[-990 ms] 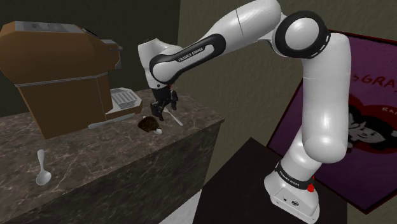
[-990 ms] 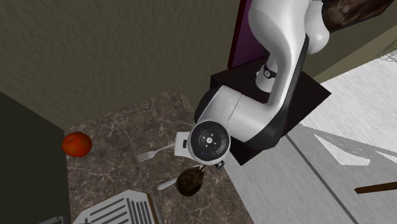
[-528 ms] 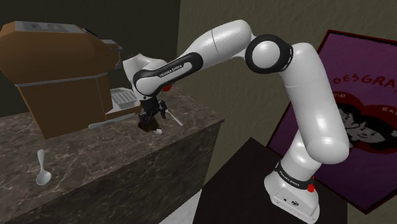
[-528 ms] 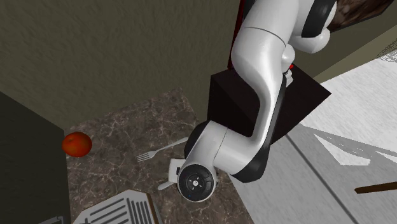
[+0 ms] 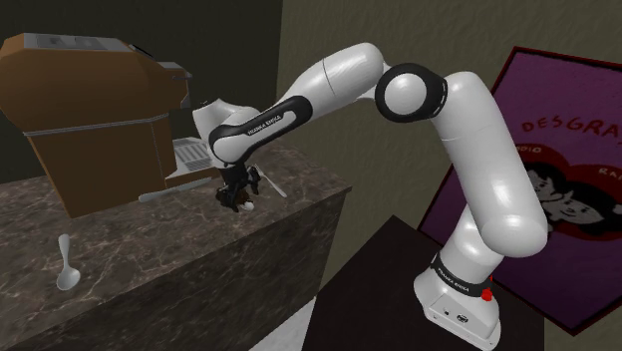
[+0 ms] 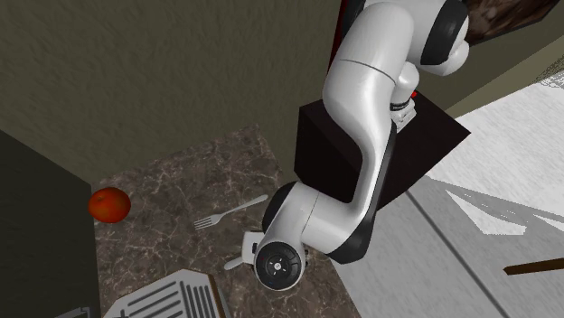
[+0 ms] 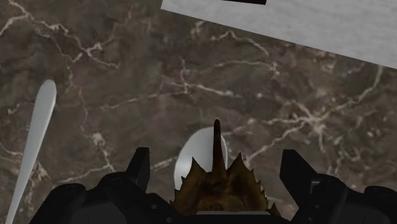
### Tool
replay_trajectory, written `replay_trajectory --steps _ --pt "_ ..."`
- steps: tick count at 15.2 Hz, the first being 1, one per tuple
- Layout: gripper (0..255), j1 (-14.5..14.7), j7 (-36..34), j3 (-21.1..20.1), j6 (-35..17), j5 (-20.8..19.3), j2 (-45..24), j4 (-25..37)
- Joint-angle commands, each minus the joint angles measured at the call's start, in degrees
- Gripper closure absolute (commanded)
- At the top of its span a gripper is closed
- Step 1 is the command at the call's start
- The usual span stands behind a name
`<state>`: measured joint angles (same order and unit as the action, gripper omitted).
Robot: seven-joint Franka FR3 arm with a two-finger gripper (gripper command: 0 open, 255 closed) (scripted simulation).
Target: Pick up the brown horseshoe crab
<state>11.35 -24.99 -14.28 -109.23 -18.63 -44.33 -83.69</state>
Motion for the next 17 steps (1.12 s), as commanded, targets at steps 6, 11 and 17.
replay_trajectory --steps 6,11,17 --pt "255 -0.03 -0.04 0.02 -0.25 -0.03 -0.02 -0.21" --pt "255 -0.05 0.04 -0.06 0.2 0.07 0.38 -0.14" --pt "255 -0.27 0.67 -0.51 3.13 0.74 3.02 0.24"
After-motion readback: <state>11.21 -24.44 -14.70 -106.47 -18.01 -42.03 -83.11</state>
